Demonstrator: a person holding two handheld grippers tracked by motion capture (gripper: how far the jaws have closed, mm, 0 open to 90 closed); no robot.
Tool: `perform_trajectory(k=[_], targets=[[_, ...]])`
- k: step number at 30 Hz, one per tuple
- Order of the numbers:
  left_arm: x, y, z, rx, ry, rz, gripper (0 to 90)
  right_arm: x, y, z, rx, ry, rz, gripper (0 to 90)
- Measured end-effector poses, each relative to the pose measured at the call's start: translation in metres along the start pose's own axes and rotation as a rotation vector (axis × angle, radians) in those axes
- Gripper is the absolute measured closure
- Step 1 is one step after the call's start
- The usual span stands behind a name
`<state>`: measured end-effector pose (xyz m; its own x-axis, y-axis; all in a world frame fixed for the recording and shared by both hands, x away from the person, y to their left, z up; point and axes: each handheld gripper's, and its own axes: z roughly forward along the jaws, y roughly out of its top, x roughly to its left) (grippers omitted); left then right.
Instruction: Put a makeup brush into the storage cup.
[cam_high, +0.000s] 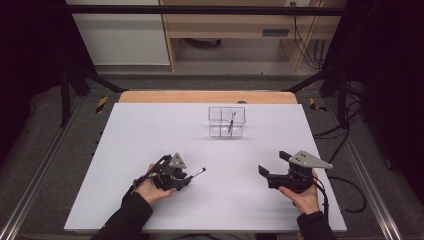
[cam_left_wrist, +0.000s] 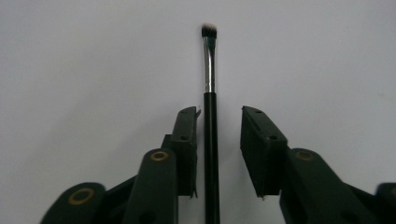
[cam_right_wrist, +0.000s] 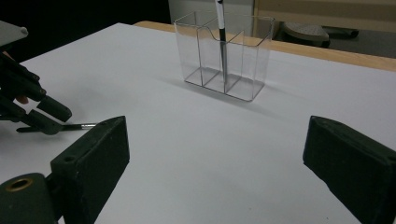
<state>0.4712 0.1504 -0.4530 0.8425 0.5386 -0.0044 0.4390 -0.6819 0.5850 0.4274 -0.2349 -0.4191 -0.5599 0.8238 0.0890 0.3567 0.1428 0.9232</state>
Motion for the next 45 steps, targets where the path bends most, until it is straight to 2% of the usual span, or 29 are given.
perform_trajectory(k=[5, 10, 13, 19, 25, 36, 40, 45], targets=[[-0.002, 0.008, -0.009, 0.012, 0.000, 0.010, 52.7, 0.000, 0.000, 0.000, 0.001, 0.001, 0.001, 8.1], [-0.003, 0.014, -0.010, 0.054, 0.011, 0.032, 42.1, 0.000, 0.000, 0.000, 0.006, 0.013, 0.006, 8.7], [0.000, 0.018, -0.008, 0.084, 0.024, 0.032, 38.7, -0.001, 0.001, -0.001, 0.001, 0.012, 0.005, 8.7], [0.002, 0.024, -0.003, 0.136, 0.020, 0.034, 36.4, -0.002, 0.001, -0.002, -0.004, 0.010, 0.011, 8.7], [0.005, 0.028, 0.003, 0.179, 0.014, 0.042, 39.8, -0.002, 0.001, -0.001, 0.001, 0.014, 0.008, 8.8], [0.006, 0.030, 0.012, 0.238, -0.008, 0.037, 56.4, -0.002, 0.001, -0.001, 0.002, 0.020, 0.010, 8.9], [0.005, 0.030, 0.014, 0.253, -0.015, 0.037, 61.6, -0.001, 0.000, 0.000, 0.005, 0.019, 0.011, 8.9], [0.005, 0.029, 0.014, 0.262, -0.004, 0.043, 66.1, -0.001, 0.000, 0.000, 0.009, 0.021, 0.007, 8.9]])
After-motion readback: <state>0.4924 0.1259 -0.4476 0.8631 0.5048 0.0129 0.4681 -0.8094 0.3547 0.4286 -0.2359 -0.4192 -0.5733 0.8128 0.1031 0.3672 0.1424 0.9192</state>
